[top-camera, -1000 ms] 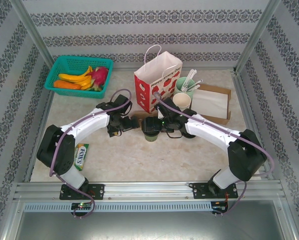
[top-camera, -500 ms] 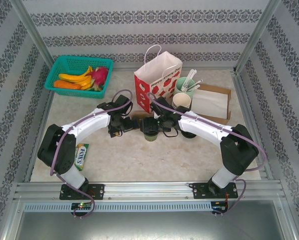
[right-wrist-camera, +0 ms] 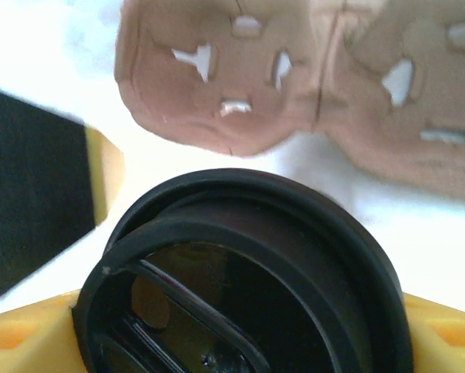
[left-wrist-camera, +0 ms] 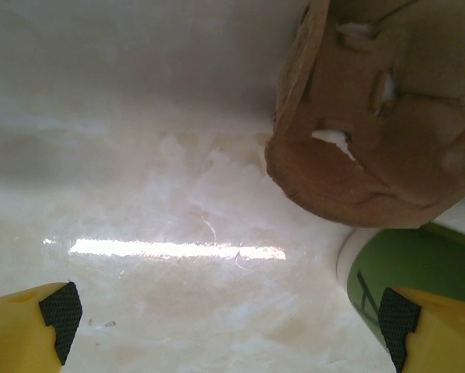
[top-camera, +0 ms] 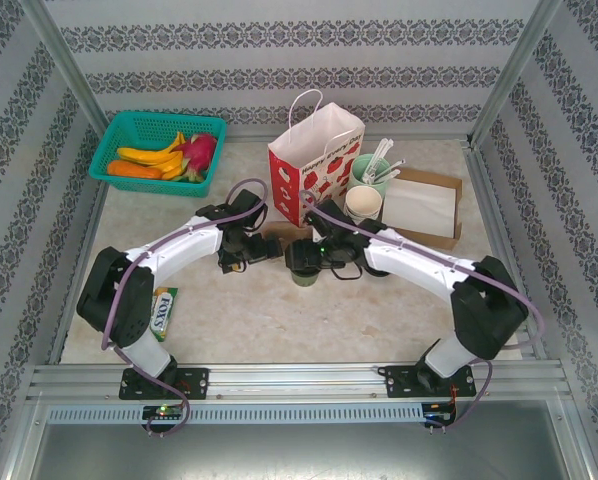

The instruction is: Pack the takeout coffee

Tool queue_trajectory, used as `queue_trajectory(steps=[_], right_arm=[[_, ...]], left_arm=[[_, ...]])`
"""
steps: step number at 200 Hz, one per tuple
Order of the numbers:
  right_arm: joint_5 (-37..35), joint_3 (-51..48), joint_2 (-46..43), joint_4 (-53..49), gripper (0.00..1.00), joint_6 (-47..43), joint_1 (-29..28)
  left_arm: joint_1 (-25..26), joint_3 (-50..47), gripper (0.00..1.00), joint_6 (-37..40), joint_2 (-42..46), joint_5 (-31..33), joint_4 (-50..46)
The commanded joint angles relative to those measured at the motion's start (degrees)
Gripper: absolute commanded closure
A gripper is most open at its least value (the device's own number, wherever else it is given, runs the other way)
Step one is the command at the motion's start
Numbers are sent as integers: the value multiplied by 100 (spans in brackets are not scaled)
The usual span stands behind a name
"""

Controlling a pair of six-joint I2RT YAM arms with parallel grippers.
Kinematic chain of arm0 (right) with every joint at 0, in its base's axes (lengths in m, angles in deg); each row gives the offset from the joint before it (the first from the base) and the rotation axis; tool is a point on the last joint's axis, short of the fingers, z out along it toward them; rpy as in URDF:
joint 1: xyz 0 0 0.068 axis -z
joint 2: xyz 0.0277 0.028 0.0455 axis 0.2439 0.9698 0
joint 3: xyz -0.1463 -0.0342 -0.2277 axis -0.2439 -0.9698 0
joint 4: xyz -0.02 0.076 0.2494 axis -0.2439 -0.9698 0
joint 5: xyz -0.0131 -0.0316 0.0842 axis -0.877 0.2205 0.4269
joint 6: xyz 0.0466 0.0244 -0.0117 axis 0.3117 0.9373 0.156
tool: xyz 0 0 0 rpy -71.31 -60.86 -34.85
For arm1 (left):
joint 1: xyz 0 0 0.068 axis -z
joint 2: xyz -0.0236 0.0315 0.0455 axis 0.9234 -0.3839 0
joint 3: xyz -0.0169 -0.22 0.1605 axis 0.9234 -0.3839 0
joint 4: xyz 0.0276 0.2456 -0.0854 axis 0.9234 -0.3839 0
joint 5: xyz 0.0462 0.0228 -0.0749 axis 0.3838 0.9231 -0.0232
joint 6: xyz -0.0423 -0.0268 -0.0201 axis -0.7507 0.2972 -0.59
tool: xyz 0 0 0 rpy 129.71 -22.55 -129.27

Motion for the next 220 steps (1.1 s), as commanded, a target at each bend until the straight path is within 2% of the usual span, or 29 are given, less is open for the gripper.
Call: queue_trajectory(steps=[1, 28, 49, 74, 101, 131, 151, 185, 220], right_arm=[[69, -429, -474, -1103, 32, 53, 144], [-12, -913, -1217, -1725, 33, 323, 301], [-123, -1289, -1837, -2248, 34, 463, 631], [-264, -1444, -2417, -2723, 35, 437, 1286], [-409, -1467, -2664, -2883, 37, 366, 2121], [-497, -1538, -2862, -2507, 38, 242, 3085], [-580, -1488, -2794, -2145, 37, 136, 3532], [-714, -1269, -2481, -1147, 36, 20, 3796], [-845, -737, -1712, -662, 36, -302, 3999]], left_arm=[[61, 133, 1, -49, 306, 296, 286], [63, 128, 1, -32, 399, 446, 454], [61, 138, 1, 6, 435, 535, 556], [60, 140, 1, 19, 499, 601, 661], [59, 141, 1, 13, 528, 652, 685], [64, 107, 1, 20, 644, 779, 669], [62, 53, 1, 34, 773, 882, 696], [57, -163, 1, 17, 1074, 1070, 1050], [20, -202, 1, -145, 1215, 1385, 1424]])
